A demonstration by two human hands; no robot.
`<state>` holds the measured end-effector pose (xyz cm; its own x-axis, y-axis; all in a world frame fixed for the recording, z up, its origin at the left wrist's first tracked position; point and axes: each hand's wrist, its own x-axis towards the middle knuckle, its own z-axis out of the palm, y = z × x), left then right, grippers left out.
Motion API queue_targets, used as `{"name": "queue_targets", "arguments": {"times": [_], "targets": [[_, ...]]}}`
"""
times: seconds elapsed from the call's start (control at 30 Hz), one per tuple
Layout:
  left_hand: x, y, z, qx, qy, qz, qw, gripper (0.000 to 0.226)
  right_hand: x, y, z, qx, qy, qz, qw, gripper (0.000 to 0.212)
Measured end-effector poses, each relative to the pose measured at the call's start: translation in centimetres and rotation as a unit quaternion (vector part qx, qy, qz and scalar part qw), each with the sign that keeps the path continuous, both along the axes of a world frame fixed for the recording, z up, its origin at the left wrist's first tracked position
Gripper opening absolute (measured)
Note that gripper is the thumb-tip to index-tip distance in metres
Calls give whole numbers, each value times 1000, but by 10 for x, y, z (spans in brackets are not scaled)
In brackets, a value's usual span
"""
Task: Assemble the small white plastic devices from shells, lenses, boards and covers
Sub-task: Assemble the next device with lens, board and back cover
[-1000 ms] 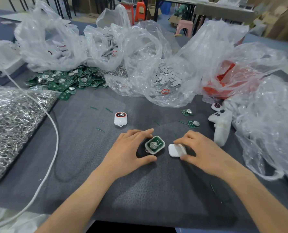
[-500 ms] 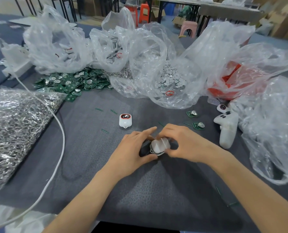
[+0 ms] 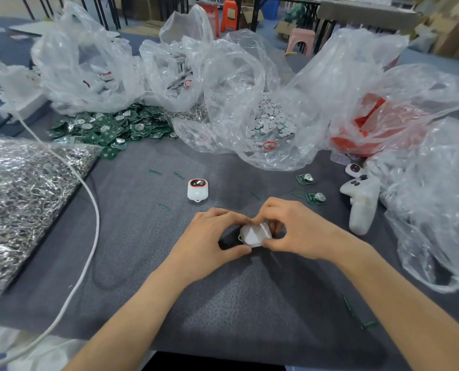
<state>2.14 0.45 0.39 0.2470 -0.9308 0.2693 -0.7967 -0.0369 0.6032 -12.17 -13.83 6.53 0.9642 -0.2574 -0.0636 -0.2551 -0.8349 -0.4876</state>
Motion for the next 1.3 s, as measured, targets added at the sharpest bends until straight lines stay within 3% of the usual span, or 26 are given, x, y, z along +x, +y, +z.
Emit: {"name": "queue_targets", "arguments": {"times": [0.3,0.47,0.6,0.8,0.93,1.03,1.2,1.3], "targets": [[-6,1,2,-30,-28,13,999,31,1,0,-4,-15,12,10,1000,21],[-14,5,2,-52,-133,23,989,26,-2,2,-5,-57,26,26,998,26],[-18,8,2,-70,-183,35,980,40,-4,4,-5,-44,24,10,999,32],[-14,3,-2,-17,-32,71,997,22,0,0,-5,37,50,-36,997,28],[-12,1,-6,3,-39,70,997,36,-4,1,-12,123,4,-92,988,32],[-13,1,-2,1,-6,56,998,28,-8,10,-25,138,-59,-115,982,37],[-10,6,8,-30,179,47,982,18,-7,17,-35,242,-140,-137,950,17],[-6,-1,16,-22,225,47,973,22,-1,12,-31,286,-176,-151,930,7]]}}
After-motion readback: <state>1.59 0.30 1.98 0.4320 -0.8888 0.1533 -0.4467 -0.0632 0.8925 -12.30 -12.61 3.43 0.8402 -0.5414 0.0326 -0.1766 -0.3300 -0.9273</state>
